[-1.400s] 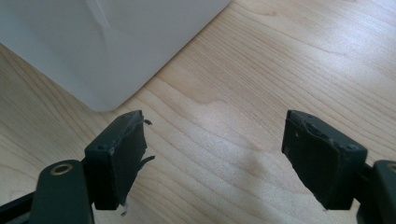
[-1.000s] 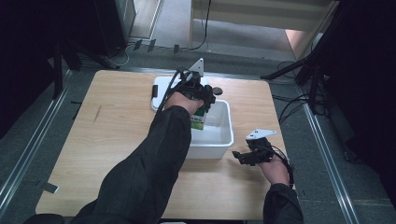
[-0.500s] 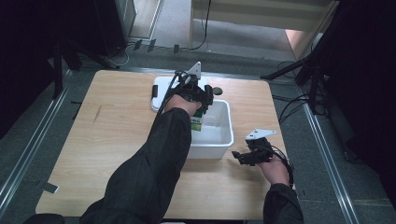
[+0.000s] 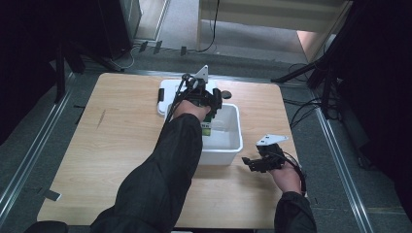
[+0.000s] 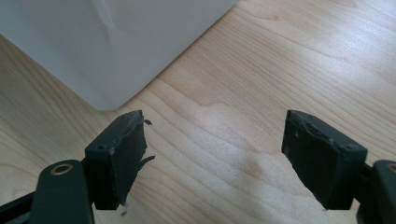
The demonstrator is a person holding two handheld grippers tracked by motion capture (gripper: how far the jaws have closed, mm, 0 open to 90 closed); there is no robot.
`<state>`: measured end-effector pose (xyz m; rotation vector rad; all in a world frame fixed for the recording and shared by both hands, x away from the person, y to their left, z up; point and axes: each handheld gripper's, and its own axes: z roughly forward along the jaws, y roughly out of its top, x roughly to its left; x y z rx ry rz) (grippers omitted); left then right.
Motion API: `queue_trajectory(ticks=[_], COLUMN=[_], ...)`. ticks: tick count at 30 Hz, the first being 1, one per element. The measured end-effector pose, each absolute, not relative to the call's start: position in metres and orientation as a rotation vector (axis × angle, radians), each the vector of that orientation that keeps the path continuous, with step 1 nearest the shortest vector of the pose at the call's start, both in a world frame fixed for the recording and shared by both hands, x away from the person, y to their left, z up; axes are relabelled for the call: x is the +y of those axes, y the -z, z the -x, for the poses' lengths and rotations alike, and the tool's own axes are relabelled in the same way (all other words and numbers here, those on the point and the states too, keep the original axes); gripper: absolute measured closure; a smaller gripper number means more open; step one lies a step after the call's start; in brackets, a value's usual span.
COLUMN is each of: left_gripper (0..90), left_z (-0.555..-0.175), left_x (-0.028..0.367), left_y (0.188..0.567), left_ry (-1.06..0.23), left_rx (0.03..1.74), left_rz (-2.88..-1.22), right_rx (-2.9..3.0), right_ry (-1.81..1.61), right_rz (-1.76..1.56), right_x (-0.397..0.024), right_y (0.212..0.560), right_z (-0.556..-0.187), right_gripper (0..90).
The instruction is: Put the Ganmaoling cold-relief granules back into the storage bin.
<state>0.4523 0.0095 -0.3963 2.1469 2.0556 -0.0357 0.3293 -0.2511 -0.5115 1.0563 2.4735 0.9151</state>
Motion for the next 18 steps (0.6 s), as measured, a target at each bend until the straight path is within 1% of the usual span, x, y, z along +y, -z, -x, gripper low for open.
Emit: queue_trajectory(ticks=[18], left_gripper=[4.7], left_z=[-0.4544], left_x=[0.0083], left_y=[0.4044], left_ry=[0.040], left_rx=[2.051], left_rz=[-2.175], right_rx=[2.473], right_ry=[-0.912], right_rz=[-1.058], right_x=[-0.2538], right_y=[0.5127], right_z=[-0.3292], right_gripper=[22.0])
